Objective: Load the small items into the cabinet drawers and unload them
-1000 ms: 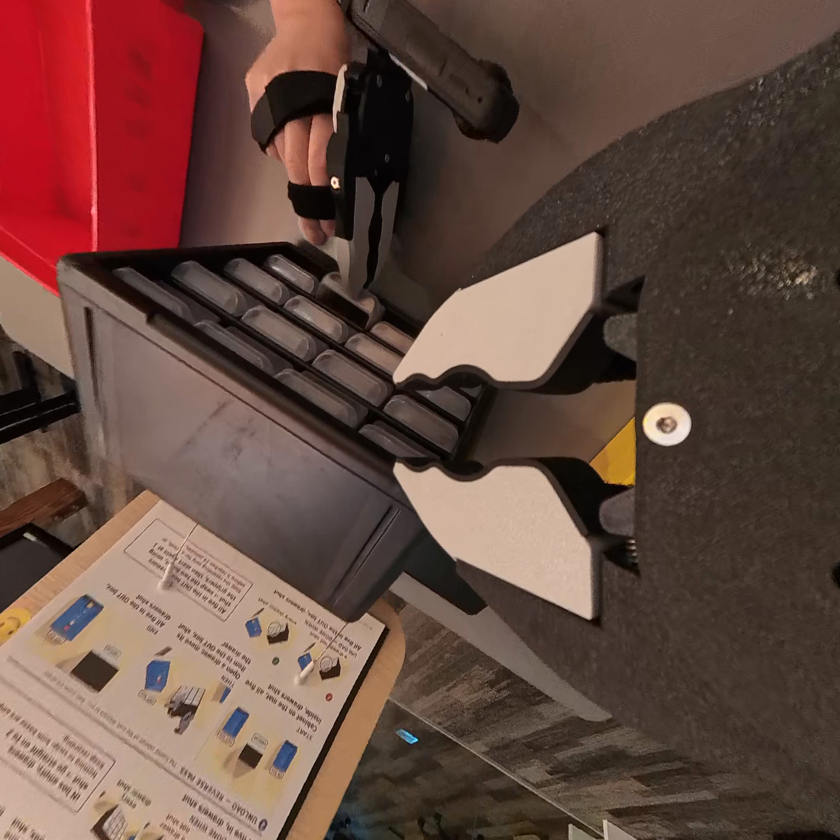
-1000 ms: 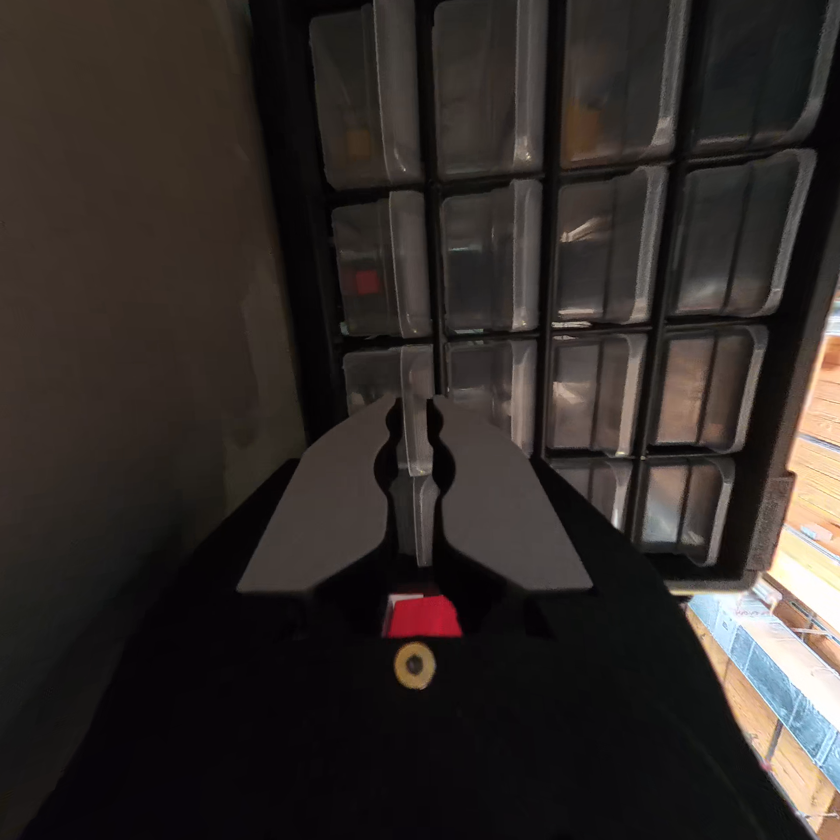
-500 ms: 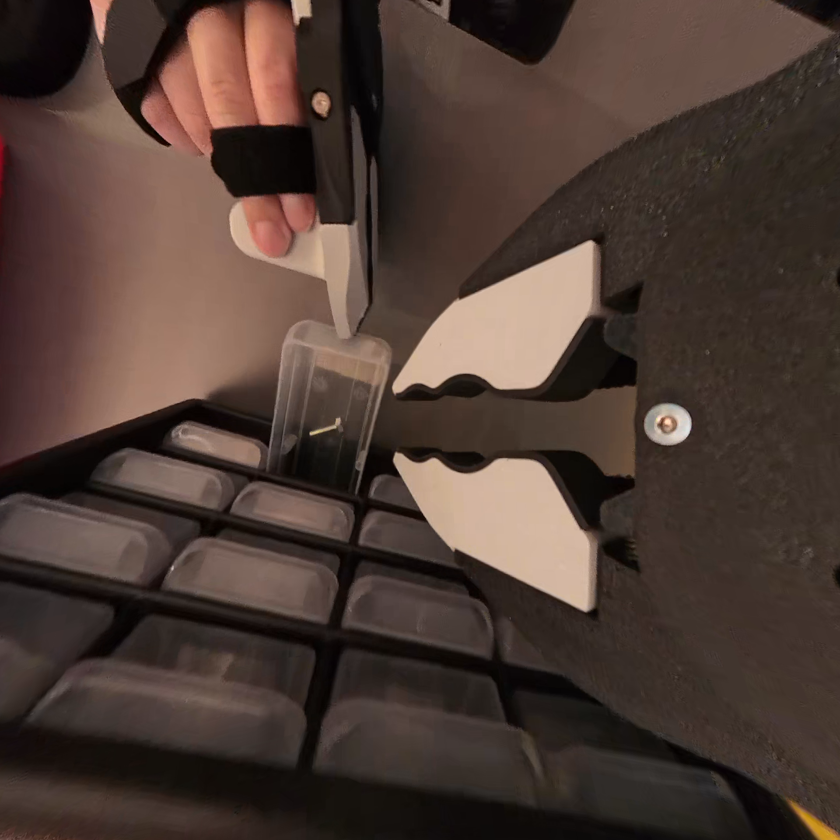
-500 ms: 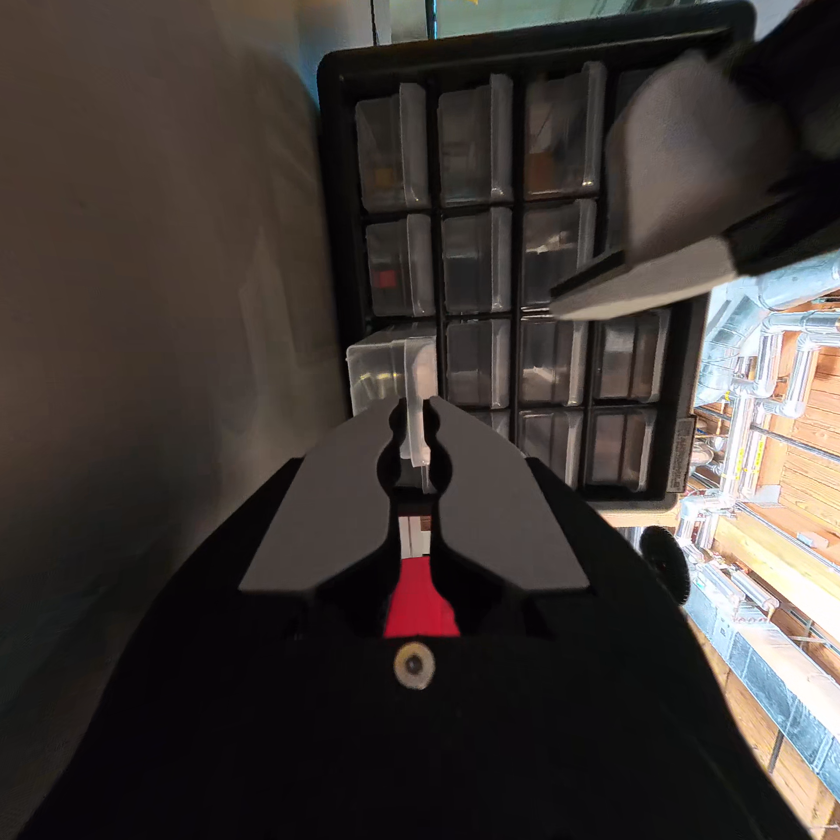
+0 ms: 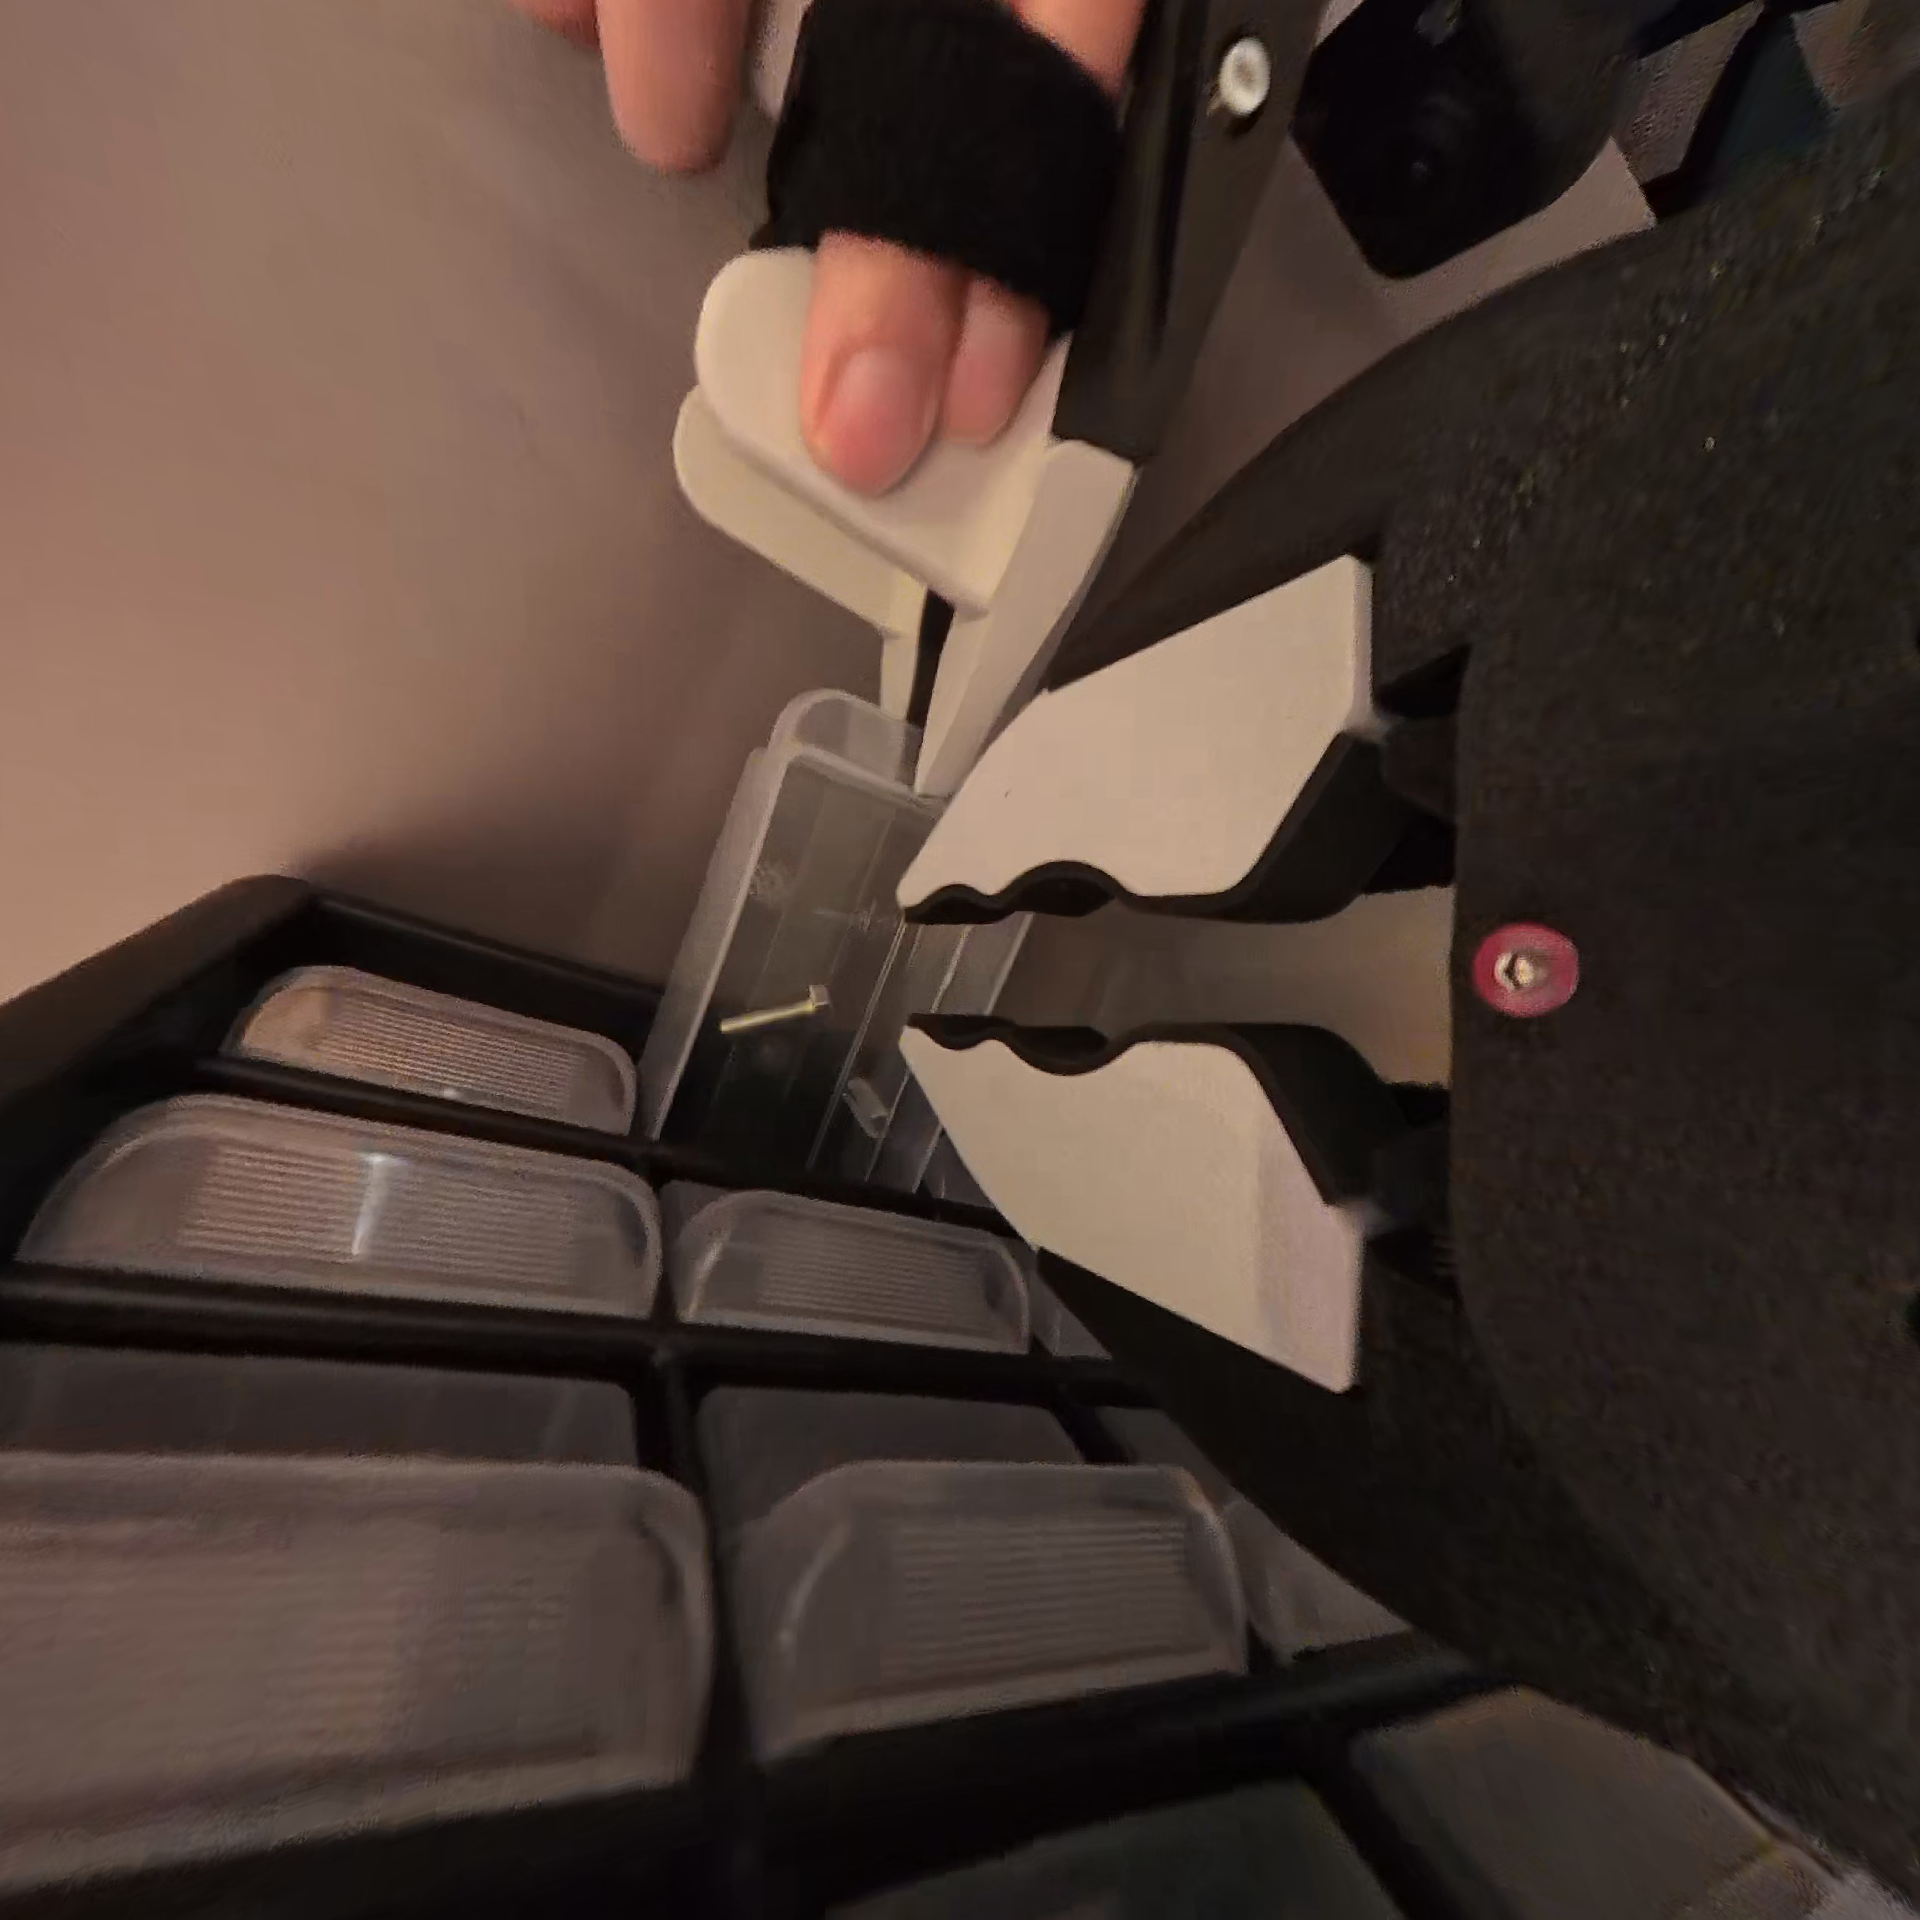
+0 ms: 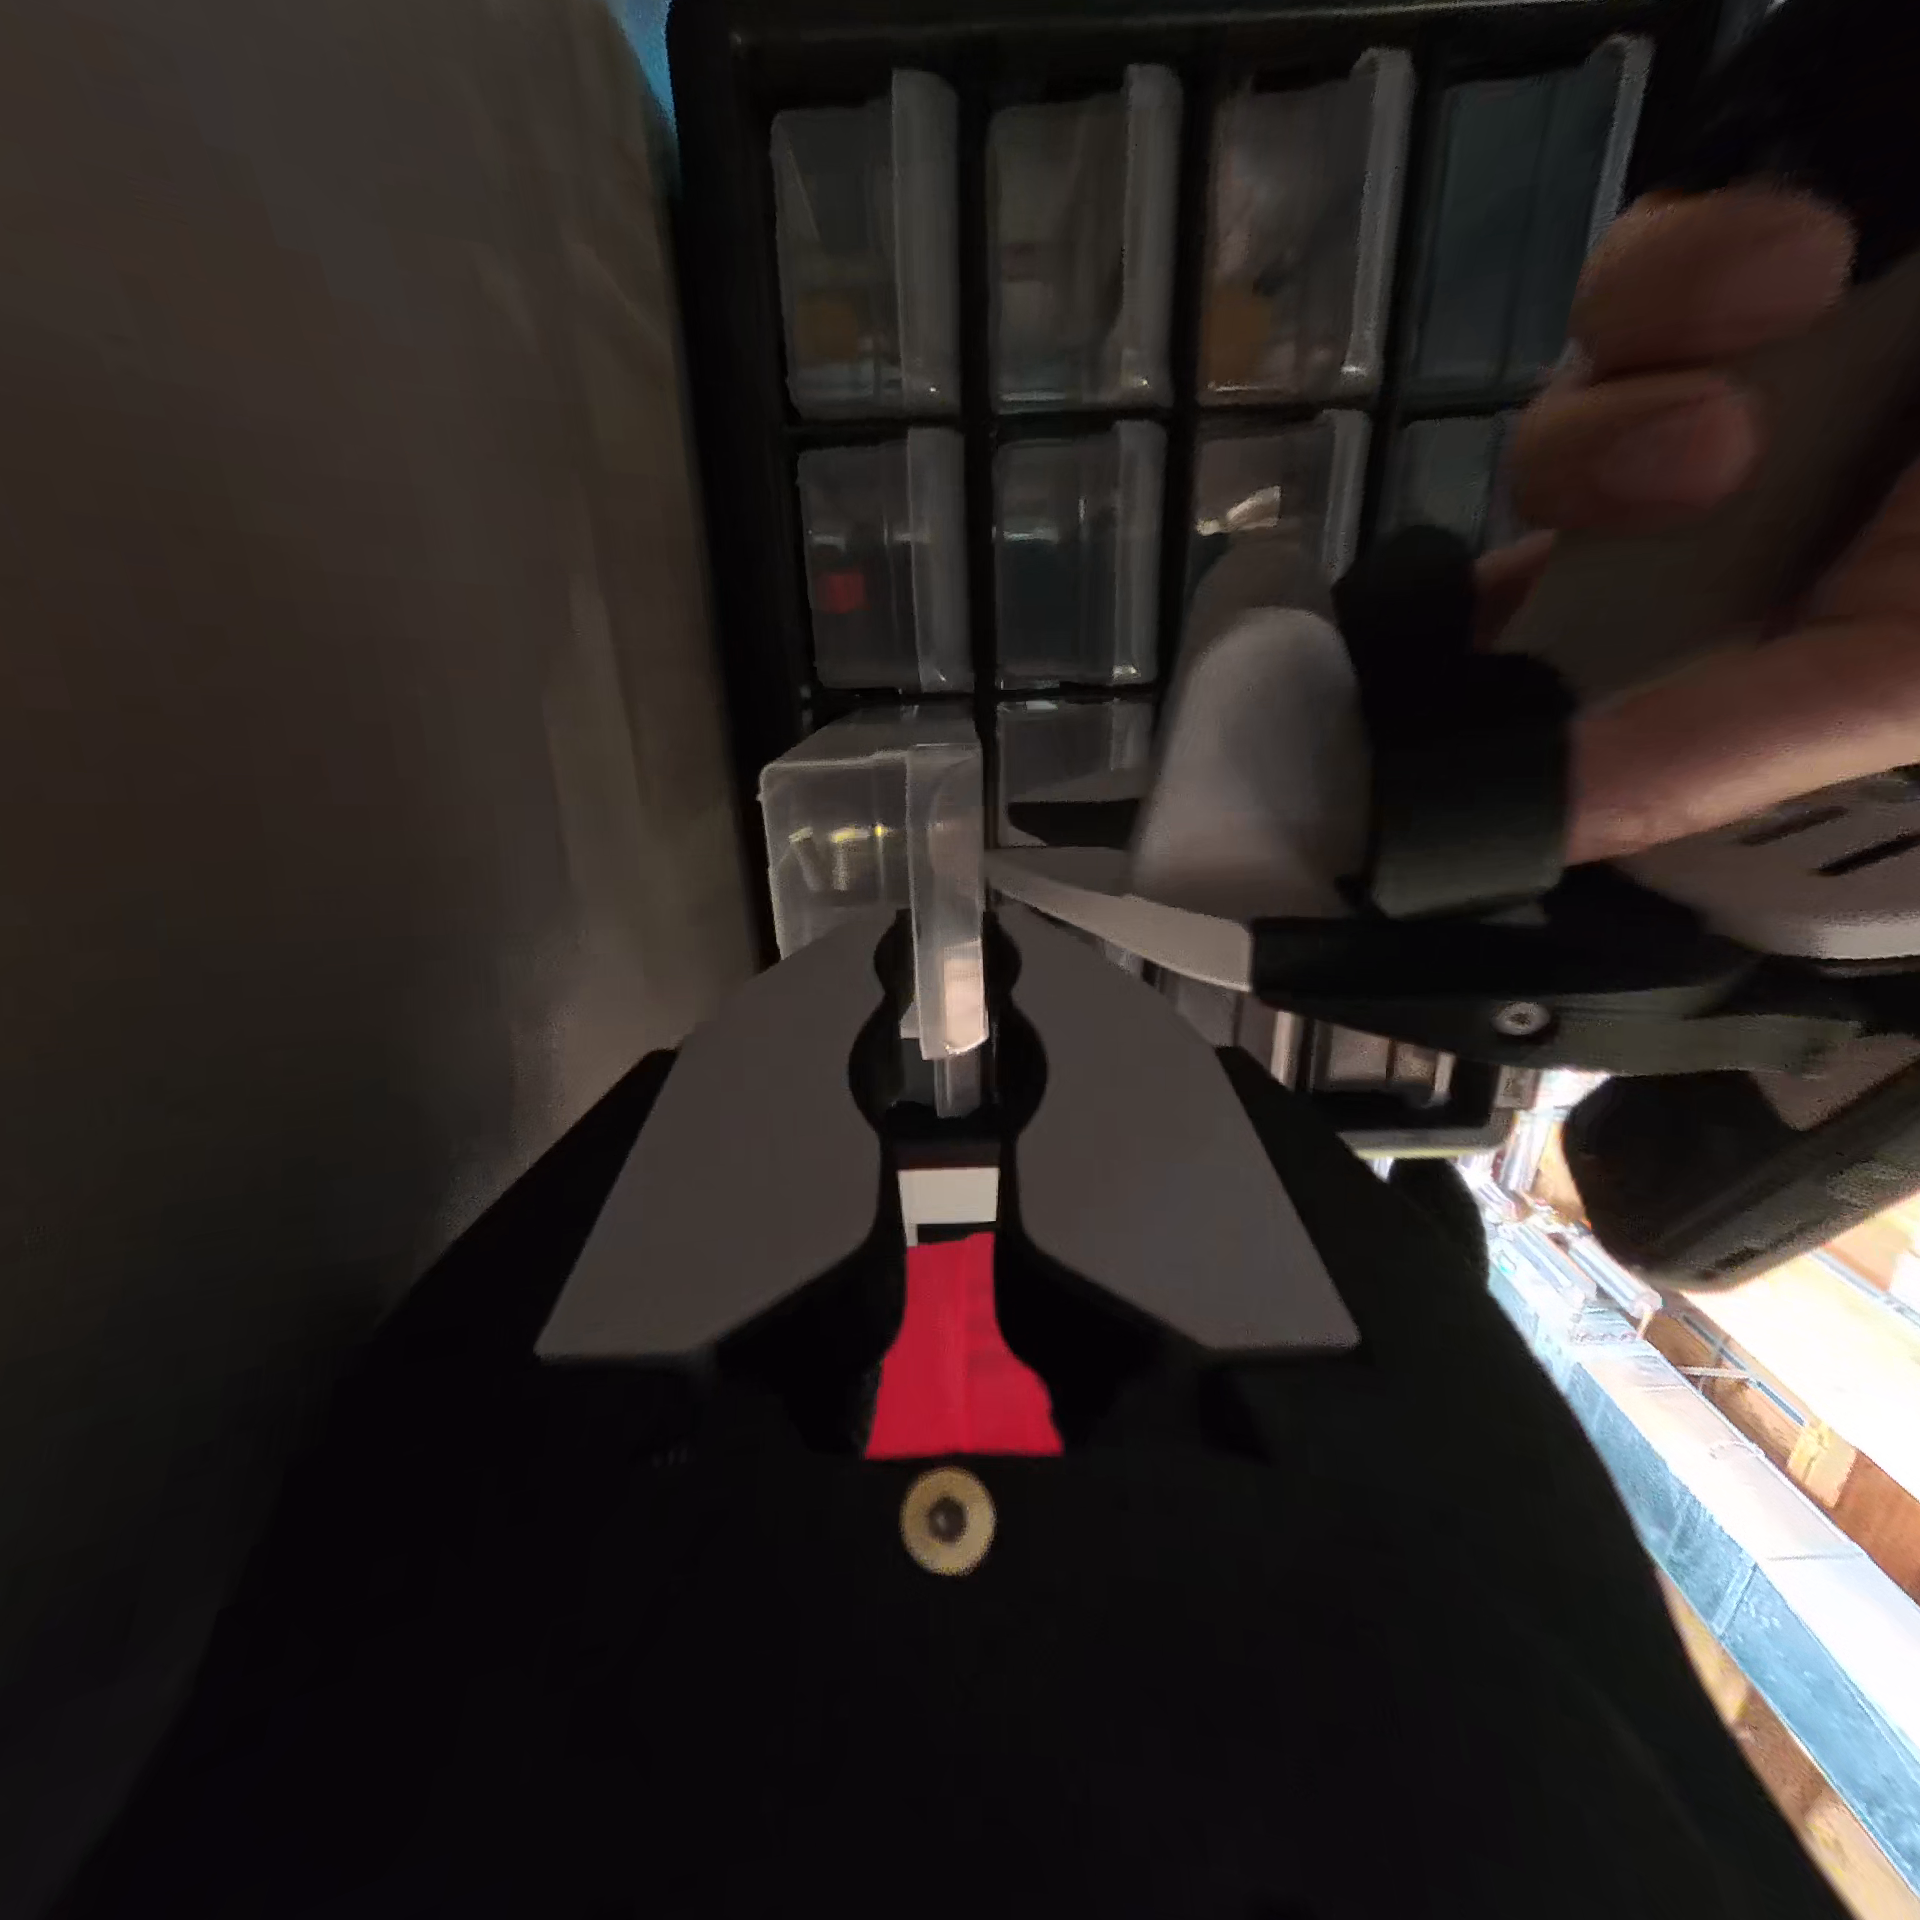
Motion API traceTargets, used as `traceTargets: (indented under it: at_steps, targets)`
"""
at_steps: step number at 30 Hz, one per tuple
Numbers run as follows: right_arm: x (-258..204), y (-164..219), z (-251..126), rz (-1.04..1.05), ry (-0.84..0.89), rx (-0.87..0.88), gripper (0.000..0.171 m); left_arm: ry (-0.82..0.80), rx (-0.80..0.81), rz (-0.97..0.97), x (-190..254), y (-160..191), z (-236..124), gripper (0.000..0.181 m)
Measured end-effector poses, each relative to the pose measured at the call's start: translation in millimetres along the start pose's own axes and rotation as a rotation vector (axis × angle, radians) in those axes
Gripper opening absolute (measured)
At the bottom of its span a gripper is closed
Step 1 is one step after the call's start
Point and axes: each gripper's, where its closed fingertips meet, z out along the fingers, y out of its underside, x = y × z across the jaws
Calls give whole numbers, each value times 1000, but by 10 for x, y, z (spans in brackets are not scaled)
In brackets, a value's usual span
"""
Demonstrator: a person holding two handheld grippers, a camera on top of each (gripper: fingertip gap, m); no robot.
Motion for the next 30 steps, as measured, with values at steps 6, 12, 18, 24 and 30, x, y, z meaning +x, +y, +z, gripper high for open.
traceTargets:
  at_steps: [6, 12, 18, 24, 30]
  targets:
    - [7, -39, -135, -3, -11, 17, 13, 32, -106, -5, 52, -2, 177, 16]
    - [-6, -67, -184, 2, -28, 27, 13, 76, -165, 7, 89, 35, 361, 17]
    - [-65, -73, -178, -14, -59, 27, 14, 82, -162, 36, 122, -3, 414, 13]
    - [-88, -84, -222, -6, -82, 24, 14, 63, -175, 39, 117, 33, 416, 14]
    - [-104, -122, -308, -16, -85, 39, 13, 61, -179, 45, 115, 77, 410, 23]
